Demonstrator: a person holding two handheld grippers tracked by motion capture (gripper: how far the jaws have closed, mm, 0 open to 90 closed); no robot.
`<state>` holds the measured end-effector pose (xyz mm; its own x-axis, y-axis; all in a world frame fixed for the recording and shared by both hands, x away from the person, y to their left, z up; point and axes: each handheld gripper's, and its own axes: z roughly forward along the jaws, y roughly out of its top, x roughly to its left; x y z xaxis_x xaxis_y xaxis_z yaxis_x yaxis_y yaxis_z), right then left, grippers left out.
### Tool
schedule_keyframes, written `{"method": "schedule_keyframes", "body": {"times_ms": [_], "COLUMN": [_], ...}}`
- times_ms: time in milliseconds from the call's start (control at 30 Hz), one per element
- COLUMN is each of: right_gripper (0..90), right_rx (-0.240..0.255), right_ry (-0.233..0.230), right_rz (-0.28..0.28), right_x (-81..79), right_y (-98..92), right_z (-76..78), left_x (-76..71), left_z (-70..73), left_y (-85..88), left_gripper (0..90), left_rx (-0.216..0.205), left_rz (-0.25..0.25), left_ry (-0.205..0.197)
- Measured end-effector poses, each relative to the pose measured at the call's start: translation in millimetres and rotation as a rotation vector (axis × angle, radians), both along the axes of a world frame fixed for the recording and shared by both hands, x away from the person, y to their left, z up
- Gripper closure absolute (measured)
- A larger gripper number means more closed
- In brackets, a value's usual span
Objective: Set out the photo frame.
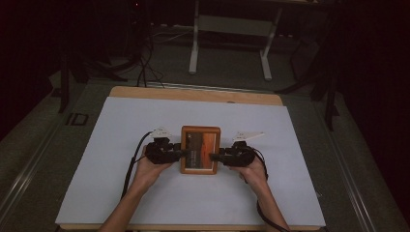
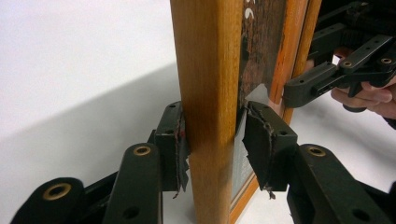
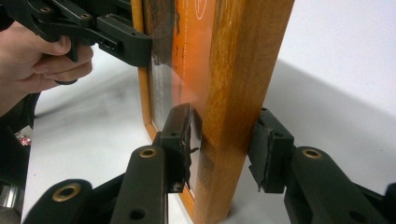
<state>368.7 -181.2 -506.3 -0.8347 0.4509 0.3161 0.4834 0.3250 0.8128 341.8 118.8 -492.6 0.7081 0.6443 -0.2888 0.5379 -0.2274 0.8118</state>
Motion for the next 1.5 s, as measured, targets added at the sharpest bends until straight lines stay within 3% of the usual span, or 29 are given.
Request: {"method": "schedule_keyframes", "body": {"times_ms": [533,1133,1500], "right_gripper": [54.3,50.6,50.5], "right_rx": [-0.023,-0.013,-0.004], "right_ry": [-0.027,-0.078,-0.062], "right_rz": [-0.018,-0.05,-0.068], "right_x": [-2.6,-7.8,-6.8], "right_y": [-2.0,-22.2,-40.1], "right_z": [3.1,24.7,28.3], "left_x": [-3.8,-14.9,-13.7], "left_z": [5.4,16.4,11.1], "left_y": [9.5,32.9,38.7], "left_gripper": [46.4,45.1,45.1], "left_rx": [-0.01,0.024,0.069], "left_rz": [0.016,0.085,0.108], "left_ry": [0.024,-0.004,-0.011]}}
